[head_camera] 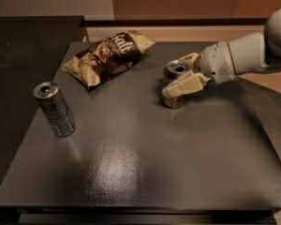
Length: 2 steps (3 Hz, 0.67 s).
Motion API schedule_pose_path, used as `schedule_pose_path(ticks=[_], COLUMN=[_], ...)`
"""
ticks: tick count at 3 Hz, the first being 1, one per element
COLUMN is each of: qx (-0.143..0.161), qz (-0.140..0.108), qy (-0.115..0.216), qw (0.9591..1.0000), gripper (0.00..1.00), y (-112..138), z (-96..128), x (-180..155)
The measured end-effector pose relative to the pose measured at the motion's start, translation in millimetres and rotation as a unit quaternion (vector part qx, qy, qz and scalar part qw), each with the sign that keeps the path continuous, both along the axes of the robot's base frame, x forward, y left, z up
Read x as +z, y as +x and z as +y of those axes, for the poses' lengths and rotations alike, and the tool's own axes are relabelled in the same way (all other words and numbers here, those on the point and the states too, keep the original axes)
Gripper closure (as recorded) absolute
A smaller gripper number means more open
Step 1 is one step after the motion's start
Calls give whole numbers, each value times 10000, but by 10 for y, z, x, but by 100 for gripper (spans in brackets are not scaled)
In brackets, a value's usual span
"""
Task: Knock orange can over
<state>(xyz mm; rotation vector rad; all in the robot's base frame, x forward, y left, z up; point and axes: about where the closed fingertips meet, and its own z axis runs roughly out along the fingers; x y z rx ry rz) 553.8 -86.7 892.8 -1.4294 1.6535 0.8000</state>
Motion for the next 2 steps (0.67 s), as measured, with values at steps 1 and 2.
schedule_pose_path(ticks=[1,2], qx=[-44,-94], qz=[-39,-88], qy=[51,-155], qw=[10000,9998], gripper=[63,87], y=[-11,-66], z=[-2,-27], x=[39,237])
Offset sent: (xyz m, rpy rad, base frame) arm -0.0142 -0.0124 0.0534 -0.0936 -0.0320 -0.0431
